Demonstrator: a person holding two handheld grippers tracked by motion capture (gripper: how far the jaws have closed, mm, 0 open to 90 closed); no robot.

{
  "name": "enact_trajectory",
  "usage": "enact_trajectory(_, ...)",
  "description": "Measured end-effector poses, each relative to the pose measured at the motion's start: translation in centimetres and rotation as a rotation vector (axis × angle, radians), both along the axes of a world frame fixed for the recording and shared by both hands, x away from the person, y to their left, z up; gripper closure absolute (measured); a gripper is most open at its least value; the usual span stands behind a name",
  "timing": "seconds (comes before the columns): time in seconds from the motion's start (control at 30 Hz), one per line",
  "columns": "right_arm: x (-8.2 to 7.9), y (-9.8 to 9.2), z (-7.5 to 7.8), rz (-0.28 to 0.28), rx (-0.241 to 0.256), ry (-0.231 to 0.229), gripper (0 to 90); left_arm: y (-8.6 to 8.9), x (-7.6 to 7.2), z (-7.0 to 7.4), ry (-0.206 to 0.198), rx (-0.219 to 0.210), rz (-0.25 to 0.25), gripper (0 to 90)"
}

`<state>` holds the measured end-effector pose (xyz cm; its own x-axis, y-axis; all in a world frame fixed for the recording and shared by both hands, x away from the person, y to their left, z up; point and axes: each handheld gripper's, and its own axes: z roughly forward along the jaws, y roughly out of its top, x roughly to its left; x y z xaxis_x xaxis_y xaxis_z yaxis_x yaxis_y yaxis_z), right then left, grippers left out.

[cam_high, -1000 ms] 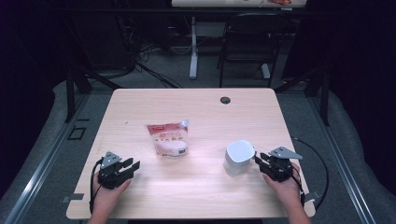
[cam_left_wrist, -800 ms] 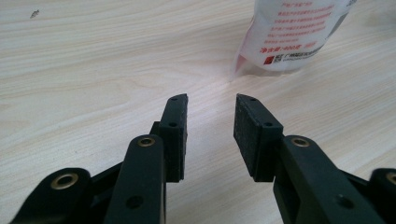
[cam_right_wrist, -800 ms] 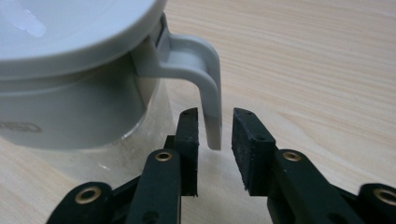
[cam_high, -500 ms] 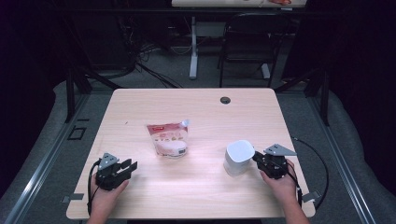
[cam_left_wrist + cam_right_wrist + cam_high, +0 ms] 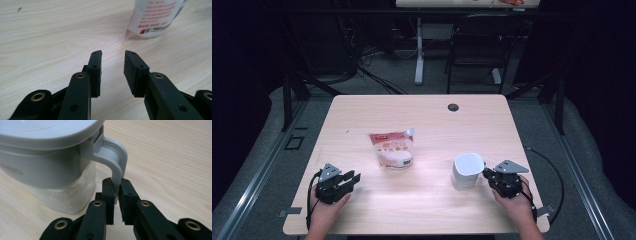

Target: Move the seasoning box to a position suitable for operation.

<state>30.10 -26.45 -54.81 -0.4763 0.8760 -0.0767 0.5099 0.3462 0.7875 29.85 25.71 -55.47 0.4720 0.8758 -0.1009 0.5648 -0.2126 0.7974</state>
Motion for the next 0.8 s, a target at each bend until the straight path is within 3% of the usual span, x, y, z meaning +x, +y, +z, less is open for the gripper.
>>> enact_trajectory(0.3, -1.5, 0.4, 0.3, 0.008, -0.005, 0.024, 84.7, 0.0, 0.3, 0.2, -0.008, -0.009, -0.005, 67.8)
enact_trajectory(0.57, -1.9, 0.4, 0.4, 0.027, -0.016, 0.035, 84.9, 0.1, 0.3, 0.2, -0.008, -0.013, -0.006, 67.8)
enact_trajectory(0.8, -1.9, 0.2, 0.3, 0.042, 0.004, 0.028, 84.6, 0.0, 0.3, 0.2, -0.012, -0.013, -0.006, 67.6)
